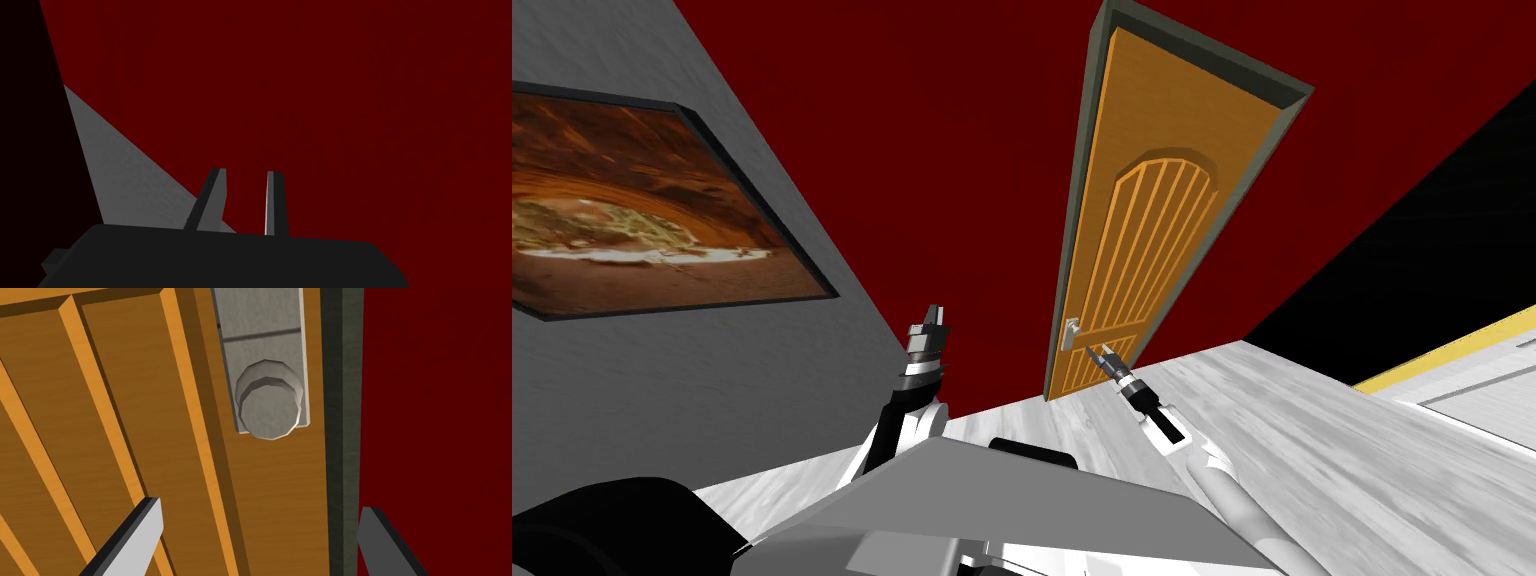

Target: Pull the door open

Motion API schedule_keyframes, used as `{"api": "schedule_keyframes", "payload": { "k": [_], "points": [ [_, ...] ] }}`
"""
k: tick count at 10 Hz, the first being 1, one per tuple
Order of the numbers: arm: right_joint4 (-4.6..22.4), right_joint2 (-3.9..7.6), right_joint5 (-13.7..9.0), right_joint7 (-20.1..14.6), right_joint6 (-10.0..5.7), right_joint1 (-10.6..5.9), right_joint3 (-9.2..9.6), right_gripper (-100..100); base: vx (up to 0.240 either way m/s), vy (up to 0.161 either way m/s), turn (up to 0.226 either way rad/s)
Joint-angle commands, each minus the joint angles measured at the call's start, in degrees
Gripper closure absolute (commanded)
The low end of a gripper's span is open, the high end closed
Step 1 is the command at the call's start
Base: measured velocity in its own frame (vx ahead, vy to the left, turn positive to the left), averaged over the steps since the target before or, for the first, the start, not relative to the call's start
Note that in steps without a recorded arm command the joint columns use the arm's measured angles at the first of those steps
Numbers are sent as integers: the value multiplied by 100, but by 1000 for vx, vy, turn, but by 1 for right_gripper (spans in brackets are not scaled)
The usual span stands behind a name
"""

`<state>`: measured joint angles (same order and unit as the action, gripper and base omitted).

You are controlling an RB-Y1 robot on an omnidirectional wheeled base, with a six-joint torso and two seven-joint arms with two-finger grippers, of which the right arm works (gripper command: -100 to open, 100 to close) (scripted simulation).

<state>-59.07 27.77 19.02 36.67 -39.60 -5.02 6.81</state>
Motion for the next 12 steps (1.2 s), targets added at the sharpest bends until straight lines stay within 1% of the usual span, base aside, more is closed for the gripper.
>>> {"api": "schedule_keyframes", "payload": {
  "k": [1,4,5,6,12],
  "points": [
    [-11,32,125,225,-31,28,13,-100,-13,25,-110],
    [-42,90,334,538,-71,74,38,-100,-12,37,-96],
    [-15,75,286,462,-68,53,32,-100,-8,19,-20],
    [14,44,294,512,-40,25,14,-100,114,40,43],
    [119,-93,296,617,97,-96,-57,-100,201,76,49]
  ]
}}
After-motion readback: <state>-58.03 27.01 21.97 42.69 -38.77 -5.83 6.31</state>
